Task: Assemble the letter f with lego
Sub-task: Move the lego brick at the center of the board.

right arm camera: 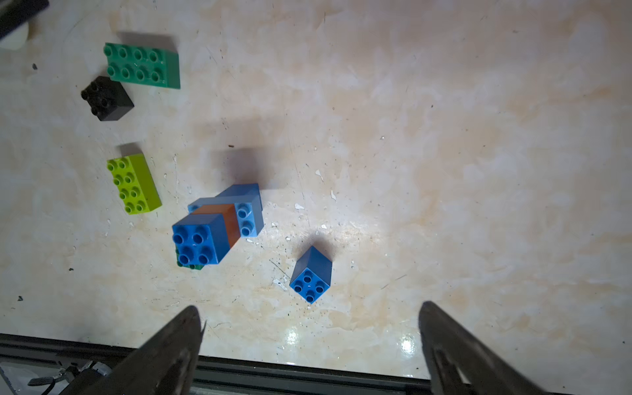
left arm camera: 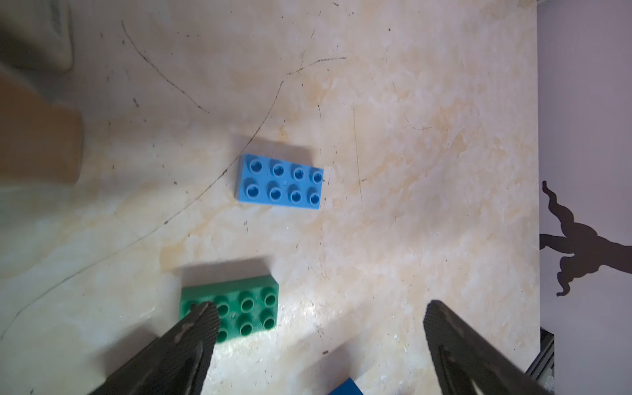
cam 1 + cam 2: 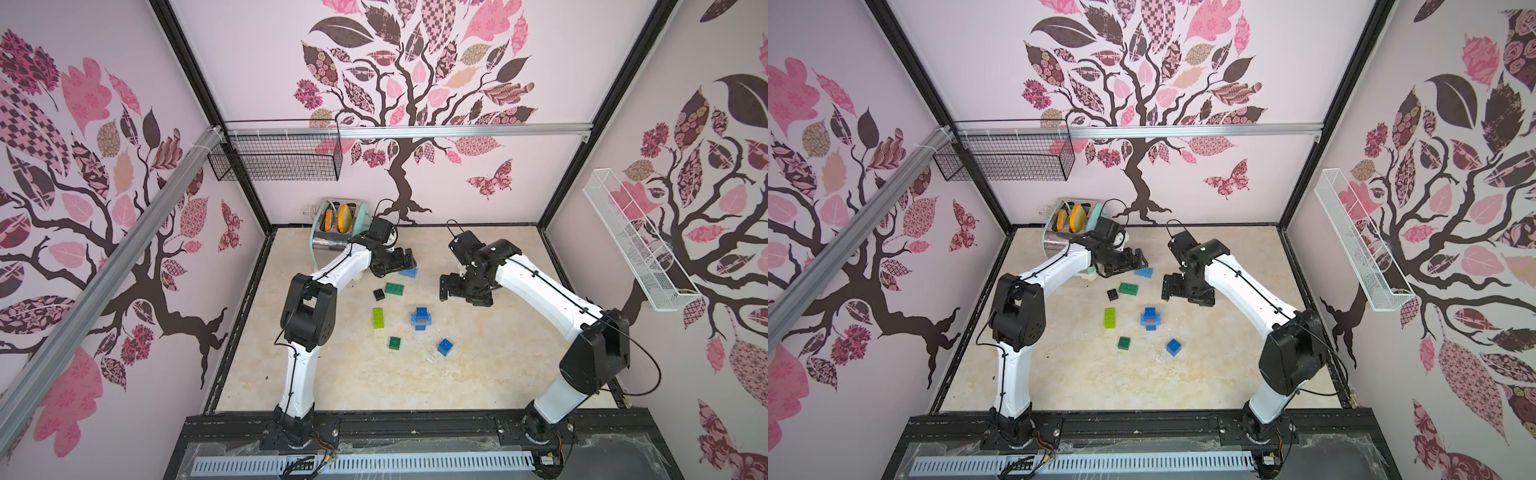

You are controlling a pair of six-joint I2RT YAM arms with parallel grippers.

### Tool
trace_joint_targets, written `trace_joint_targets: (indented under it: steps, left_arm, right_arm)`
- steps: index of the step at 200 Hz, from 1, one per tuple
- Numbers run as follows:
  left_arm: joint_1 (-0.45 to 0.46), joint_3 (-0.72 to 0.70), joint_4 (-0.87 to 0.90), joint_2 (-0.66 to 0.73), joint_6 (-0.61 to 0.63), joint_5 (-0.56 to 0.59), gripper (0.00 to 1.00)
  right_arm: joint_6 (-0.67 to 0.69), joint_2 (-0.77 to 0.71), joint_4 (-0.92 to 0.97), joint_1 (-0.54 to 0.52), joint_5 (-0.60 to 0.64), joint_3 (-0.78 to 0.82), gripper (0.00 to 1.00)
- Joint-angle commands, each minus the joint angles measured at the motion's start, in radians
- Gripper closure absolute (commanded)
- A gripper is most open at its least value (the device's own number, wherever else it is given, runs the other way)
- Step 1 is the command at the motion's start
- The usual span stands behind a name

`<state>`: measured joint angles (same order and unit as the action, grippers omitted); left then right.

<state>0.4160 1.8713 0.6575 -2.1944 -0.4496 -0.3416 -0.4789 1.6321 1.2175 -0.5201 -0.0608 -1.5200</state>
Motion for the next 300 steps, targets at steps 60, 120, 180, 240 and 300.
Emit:
trace_joint_targets:
  steps: [60, 120, 180, 240, 300]
  left_arm:
    - [-0.029, 0.188, -0.087, -0.189, 0.045, -0.062, 0.05]
    - [-0.001, 0.194, -0.15, -0.256, 0.042, -0.086, 0.06]
    - [0.016, 0.178, -0.169, -0.286, 0.029, -0.085, 0.07]
    - [0.059, 0.061, -0.232, -0.23, -0.01, -0.121, 0.08]
    - [0.126, 0.02, -0.293, -0.215, -0.003, -0.229, 0.08]
  right_arm:
    - [0.061, -0.09, 0.022, 0.013, -0.014, 0.057, 0.01]
    - [0.093, -0.106, 0.033, 0.039, -0.023, 0.088, 0.01]
    - [0.111, -0.116, 0.035, 0.065, -0.033, 0.107, 0.01]
    - [0.108, -0.077, -0.005, 0.084, -0.065, 0.113, 0.01]
    - [0.106, -0.057, -0.024, 0.11, -0.086, 0.105, 0.01]
